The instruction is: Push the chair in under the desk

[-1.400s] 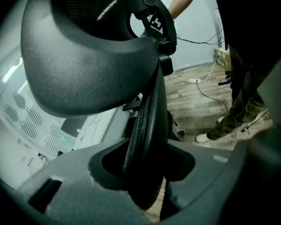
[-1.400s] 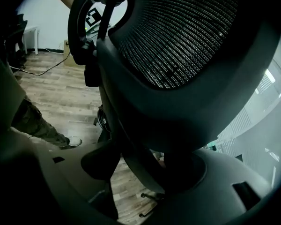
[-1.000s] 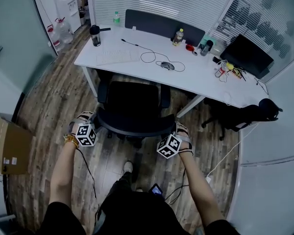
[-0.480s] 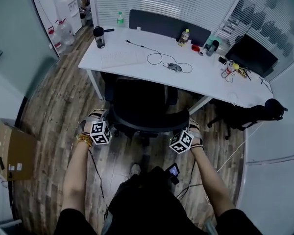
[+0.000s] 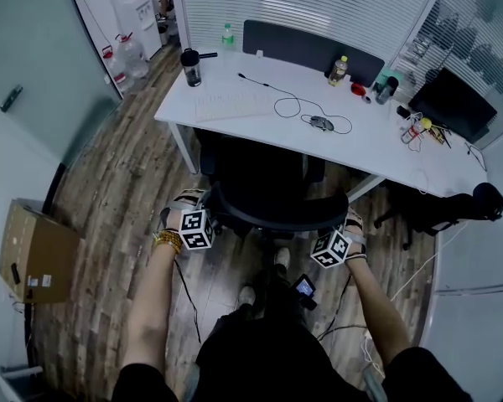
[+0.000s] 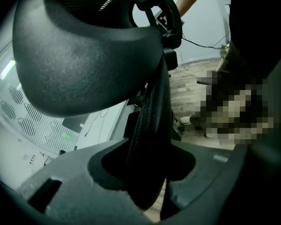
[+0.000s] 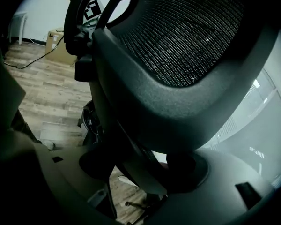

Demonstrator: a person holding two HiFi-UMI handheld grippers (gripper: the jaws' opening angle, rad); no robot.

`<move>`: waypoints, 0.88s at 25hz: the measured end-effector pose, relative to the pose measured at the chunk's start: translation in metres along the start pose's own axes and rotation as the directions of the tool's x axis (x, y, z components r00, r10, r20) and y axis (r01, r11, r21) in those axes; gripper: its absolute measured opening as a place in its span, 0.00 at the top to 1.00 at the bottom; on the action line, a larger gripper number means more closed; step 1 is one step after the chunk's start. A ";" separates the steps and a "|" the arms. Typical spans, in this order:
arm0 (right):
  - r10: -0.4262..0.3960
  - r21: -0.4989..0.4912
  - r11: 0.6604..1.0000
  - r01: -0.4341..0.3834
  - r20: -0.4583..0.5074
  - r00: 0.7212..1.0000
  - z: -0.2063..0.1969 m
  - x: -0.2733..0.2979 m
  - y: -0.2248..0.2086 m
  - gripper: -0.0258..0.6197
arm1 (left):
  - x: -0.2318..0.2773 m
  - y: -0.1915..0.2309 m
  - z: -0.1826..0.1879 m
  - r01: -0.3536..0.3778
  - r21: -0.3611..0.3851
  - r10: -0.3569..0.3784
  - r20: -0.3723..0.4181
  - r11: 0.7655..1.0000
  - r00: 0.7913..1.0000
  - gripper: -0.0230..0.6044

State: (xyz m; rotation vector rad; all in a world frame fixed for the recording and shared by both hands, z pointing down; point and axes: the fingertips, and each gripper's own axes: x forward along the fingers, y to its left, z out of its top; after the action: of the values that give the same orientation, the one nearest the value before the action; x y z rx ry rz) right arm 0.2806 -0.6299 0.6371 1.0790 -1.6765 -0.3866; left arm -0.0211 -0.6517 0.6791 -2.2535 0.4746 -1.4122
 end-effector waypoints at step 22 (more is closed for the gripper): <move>-0.017 -0.029 0.999 0.018 0.029 0.999 -0.001 0.049 -0.042 0.47 | 0.034 0.044 0.003 -0.010 -0.027 0.009 -0.036 1.000 0.999 0.68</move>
State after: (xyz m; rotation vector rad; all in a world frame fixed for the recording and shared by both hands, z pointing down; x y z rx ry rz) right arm 0.2989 -0.6916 0.6366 1.0712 -1.6832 -0.4388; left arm -0.0068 -0.7056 0.6805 -2.2478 0.5186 -1.4513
